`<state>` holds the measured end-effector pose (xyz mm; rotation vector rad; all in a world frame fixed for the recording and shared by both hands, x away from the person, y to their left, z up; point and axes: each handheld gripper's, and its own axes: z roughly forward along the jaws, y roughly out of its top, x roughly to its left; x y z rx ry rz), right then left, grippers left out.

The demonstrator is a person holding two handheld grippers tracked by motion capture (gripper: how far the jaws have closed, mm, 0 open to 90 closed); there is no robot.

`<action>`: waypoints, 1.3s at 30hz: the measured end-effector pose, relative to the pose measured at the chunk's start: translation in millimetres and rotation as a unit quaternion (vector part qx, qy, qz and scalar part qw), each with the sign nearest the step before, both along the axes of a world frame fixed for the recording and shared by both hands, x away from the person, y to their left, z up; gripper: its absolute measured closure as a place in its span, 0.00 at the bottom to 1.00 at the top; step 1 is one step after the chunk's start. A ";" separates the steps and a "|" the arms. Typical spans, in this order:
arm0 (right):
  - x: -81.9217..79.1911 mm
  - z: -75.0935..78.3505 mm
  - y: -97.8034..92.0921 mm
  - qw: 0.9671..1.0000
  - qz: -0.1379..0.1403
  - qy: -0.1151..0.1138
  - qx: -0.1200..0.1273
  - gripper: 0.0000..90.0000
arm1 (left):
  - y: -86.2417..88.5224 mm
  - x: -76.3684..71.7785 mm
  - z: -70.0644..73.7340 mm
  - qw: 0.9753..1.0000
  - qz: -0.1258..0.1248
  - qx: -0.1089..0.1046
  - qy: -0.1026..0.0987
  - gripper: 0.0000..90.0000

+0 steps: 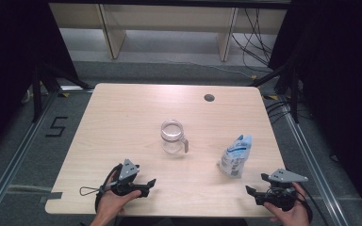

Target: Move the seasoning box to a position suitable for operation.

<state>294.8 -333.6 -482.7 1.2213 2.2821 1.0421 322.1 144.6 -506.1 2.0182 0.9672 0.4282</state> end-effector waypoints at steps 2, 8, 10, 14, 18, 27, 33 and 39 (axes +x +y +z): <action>0.1 -0.7 0.5 1.000 -0.001 0.001 0.002 0.24 | -0.9 0.1 -0.4 1.000 0.002 -0.006 -0.001 0.21; -0.6 -0.6 0.7 1.000 -0.002 0.001 -0.002 0.25 | -5.7 -0.1 1.9 1.000 -0.005 -0.005 -0.008 0.22; -2.6 0.1 1.2 1.000 -0.014 0.012 0.008 0.25 | -8.1 0.5 2.7 1.000 -0.006 -0.003 -0.010 0.22; -0.1 -0.5 -1.4 1.000 -0.007 0.004 0.003 0.25 | -14.2 1.6 5.9 1.000 -0.007 -0.016 -0.019 0.26; -2.0 0.1 0.4 1.000 -0.020 0.013 0.006 0.25 | -24.4 4.8 17.4 0.999 -0.032 -0.019 -0.040 0.45; -0.2 0.0 -2.0 1.000 -0.010 -0.005 -0.004 0.26 | -67.7 21.6 34.1 0.995 -0.076 -0.028 -0.065 0.79; -1.1 1.3 -1.0 1.000 -0.014 -0.002 0.002 0.26 | -98.3 42.0 41.7 0.992 -0.096 -0.020 -0.075 0.87; -1.5 0.9 0.1 1.000 -0.014 0.003 0.005 0.26 | -120.1 59.2 47.1 0.994 -0.093 -0.028 -0.059 0.92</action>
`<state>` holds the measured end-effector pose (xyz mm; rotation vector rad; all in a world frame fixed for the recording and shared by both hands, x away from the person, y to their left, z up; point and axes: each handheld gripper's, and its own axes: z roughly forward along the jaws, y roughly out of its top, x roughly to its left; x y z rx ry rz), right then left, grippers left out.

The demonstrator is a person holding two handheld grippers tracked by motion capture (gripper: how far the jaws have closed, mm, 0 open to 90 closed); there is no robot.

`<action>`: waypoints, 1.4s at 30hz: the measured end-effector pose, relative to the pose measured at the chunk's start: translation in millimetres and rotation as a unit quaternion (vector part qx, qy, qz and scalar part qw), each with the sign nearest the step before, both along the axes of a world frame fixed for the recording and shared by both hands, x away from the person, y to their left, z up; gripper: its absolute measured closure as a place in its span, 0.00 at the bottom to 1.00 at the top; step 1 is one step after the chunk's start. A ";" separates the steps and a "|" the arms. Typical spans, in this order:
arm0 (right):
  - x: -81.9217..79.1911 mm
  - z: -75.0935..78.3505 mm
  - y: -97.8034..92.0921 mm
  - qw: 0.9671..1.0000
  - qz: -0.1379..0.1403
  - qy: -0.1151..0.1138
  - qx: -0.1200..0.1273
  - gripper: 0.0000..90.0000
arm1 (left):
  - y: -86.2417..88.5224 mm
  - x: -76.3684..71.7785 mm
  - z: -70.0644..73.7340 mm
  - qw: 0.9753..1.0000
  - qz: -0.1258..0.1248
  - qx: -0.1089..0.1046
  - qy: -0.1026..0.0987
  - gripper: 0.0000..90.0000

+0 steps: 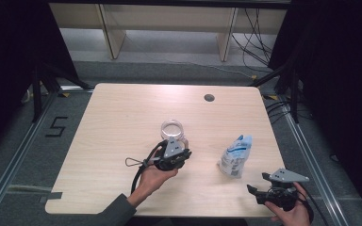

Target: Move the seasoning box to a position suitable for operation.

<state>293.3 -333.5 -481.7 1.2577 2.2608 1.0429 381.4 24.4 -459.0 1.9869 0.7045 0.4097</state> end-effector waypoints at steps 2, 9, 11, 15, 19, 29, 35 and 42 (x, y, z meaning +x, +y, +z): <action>0.5 -0.4 0.3 1.000 0.006 -0.007 -0.006 0.26 | -8.4 7.6 1.5 1.000 0.009 0.016 -0.008 0.94; 2.4 -1.5 -0.6 1.000 0.013 -0.006 -0.010 0.26 | -19.9 24.3 -0.4 0.999 0.025 0.030 -0.008 0.99; 2.0 -0.4 -0.6 1.000 0.011 -0.009 -0.005 0.26 | -24.3 27.6 -1.0 0.999 0.028 0.041 -0.014 0.99; 0.3 -0.6 1.4 1.000 0.004 0.005 0.002 0.26 | -29.6 34.8 -1.1 0.998 0.033 0.057 -0.018 0.99; 2.1 -1.2 -0.4 1.000 0.014 -0.004 -0.002 0.26 | -32.6 41.6 -1.9 0.997 0.042 0.067 -0.015 0.99; 1.3 -1.5 0.7 1.000 0.013 -0.001 0.000 0.26 | -31.5 42.9 -2.5 0.995 0.052 0.084 -0.018 0.98; 2.3 -1.5 -0.3 1.000 0.018 -0.004 0.000 0.26 | -25.3 38.4 -1.9 0.994 0.050 0.096 -0.029 0.97; 1.7 -1.4 0.7 1.000 0.015 -0.002 -0.001 0.26 | -12.3 31.7 -3.4 0.994 0.050 0.098 -0.023 0.97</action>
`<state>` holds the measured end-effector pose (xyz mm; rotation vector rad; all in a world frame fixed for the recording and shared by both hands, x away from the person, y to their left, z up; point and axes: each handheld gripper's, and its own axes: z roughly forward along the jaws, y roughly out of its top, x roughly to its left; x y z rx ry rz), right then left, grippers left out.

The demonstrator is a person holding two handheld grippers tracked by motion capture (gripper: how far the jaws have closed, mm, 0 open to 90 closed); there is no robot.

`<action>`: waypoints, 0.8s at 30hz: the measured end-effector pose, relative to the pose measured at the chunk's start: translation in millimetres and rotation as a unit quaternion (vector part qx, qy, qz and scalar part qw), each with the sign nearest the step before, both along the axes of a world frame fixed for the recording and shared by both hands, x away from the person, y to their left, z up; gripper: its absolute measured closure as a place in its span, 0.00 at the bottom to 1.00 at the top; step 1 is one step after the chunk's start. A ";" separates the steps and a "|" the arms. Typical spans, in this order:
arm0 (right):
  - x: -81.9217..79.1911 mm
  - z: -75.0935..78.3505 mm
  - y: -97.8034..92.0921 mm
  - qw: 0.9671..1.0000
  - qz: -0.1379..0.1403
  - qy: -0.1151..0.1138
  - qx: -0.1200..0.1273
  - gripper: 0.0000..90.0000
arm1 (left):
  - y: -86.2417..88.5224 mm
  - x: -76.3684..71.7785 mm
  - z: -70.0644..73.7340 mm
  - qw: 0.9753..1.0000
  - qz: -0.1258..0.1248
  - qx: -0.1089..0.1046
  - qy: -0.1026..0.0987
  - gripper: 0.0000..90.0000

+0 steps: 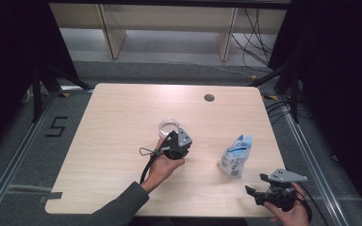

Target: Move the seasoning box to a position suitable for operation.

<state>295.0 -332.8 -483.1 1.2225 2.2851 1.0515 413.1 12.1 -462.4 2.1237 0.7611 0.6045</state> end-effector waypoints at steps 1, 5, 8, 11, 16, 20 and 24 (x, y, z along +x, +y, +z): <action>0.0 0.1 0.0 1.000 0.000 -0.001 0.000 0.26 | 2.4 -0.1 -0.3 1.000 0.004 -0.004 0.000 0.97; 0.0 -0.2 -0.1 1.000 -0.001 0.000 0.001 0.26 | 12.4 -2.2 -0.4 1.000 0.010 -0.003 -0.004 0.96; 0.5 -0.5 -0.5 1.000 0.001 0.000 0.003 0.26 | 22.3 -3.4 -0.1 1.000 0.015 -0.014 -0.002 0.96; 0.8 -0.7 -0.5 1.000 0.001 -0.001 0.001 0.26 | 33.3 -5.0 -0.1 1.000 0.016 -0.013 -0.005 0.96; -1.4 0.0 1.7 1.000 -0.005 0.019 0.007 0.26 | 49.5 -8.4 -2.1 0.999 0.028 -0.020 -0.003 0.96; -0.4 -0.7 0.8 1.000 -0.003 0.011 0.004 0.26 | 56.5 -8.7 -2.6 0.999 0.032 -0.025 -0.004 0.96; -0.6 -1.5 1.5 1.000 -0.004 0.011 0.005 0.26 | 63.5 -8.5 -4.5 0.998 0.044 -0.038 -0.004 0.96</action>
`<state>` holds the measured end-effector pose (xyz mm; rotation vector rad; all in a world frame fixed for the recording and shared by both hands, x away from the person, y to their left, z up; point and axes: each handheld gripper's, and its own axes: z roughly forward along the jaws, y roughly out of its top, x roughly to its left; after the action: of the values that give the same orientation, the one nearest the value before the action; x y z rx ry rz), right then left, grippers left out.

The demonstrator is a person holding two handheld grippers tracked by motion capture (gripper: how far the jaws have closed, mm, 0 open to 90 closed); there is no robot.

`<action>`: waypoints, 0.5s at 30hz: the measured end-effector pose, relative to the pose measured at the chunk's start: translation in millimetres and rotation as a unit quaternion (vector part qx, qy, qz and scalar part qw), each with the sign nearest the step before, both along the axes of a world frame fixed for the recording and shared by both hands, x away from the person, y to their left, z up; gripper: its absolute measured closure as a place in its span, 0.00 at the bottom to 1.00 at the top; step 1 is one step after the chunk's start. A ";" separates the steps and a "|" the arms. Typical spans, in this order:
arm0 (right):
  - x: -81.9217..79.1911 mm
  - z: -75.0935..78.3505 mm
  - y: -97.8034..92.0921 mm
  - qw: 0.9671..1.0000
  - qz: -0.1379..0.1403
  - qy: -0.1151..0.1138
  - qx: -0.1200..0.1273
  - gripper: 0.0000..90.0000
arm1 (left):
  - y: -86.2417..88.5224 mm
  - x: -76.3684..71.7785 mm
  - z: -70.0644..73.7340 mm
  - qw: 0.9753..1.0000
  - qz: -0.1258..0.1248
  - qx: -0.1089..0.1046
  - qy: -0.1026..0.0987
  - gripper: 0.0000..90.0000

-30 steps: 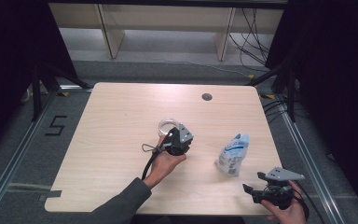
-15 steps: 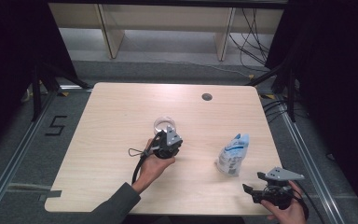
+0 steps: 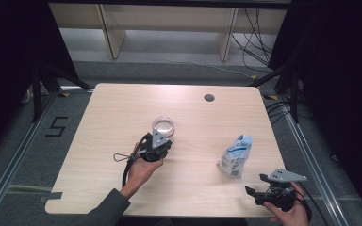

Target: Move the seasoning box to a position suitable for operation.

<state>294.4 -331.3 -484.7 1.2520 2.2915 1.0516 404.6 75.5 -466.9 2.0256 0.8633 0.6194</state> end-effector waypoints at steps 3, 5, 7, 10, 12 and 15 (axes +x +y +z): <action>-0.1 0.8 0.0 1.000 0.000 0.008 0.004 0.26 | 7.2 1.6 -0.5 1.000 0.006 -0.002 -0.004 0.96; 1.5 -0.4 -1.5 1.000 0.005 -0.004 -0.001 0.26 | 11.8 2.0 -0.9 1.000 0.009 -0.007 -0.004 0.96; 1.8 0.1 -2.1 1.000 0.009 -0.004 -0.004 0.26 | 15.5 0.1 -0.9 1.000 0.009 -0.007 -0.008 0.95; 1.1 0.2 -1.6 1.000 0.004 -0.002 -0.001 0.26 | 21.0 -6.2 -1.6 1.000 0.006 -0.020 -0.010 0.92; 1.6 0.5 -2.4 1.000 0.007 -0.009 -0.007 0.26 | 25.2 -13.6 -2.0 1.000 0.006 -0.027 -0.010 0.86; 2.2 -0.3 -1.7 1.000 0.008 -0.008 -0.002 0.26 | 33.8 -24.0 -4.5 0.999 0.017 -0.034 -0.008 0.80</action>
<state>296.6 -333.0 -484.9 1.2211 2.2952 1.0590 380.6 109.4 -471.5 1.9457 0.8992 0.6172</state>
